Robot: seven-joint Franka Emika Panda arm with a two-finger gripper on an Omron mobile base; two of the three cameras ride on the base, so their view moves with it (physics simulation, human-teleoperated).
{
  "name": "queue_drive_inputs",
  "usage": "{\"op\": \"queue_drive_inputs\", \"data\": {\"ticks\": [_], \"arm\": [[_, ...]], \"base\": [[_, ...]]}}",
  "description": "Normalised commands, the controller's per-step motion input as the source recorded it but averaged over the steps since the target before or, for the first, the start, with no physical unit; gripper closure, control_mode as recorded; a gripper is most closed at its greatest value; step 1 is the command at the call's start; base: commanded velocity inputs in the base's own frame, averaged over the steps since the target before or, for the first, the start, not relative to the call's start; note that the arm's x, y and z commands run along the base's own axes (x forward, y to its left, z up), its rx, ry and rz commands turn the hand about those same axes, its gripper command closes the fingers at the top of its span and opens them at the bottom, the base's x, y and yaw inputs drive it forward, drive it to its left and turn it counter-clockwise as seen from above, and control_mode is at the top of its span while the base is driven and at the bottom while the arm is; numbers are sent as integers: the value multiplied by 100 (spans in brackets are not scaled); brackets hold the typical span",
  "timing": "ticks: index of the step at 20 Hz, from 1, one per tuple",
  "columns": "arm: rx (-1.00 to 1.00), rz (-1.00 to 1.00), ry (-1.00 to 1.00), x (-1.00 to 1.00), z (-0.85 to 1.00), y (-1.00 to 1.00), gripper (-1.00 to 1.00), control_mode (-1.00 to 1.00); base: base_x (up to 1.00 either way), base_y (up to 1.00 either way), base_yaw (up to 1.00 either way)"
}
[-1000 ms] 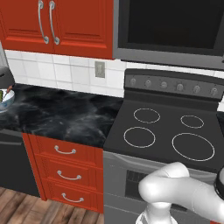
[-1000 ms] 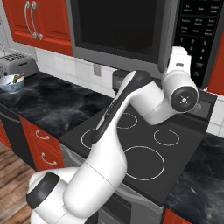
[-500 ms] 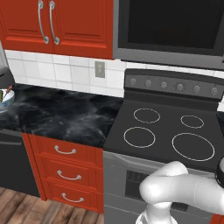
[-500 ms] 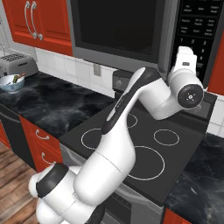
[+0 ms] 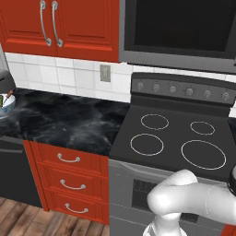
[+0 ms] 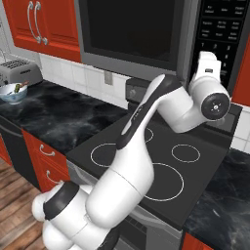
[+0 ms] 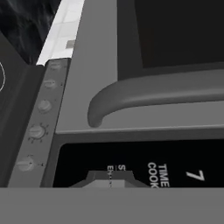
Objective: Place the bowl containing the potato and bell pepper in the microwave. Close the microwave door and press the start button to microwave the meal.
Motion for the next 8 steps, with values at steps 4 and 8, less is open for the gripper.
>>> {"op": "queue_drive_inputs", "data": {"ticks": [4, 8], "arm": [[-8, -3, -3, 36, -34, 0, 100, -100], [-11, -12, -1, 45, -29, 0, 100, -100]], "base": [[0, 0, 0], [0, 0, 0]]}}
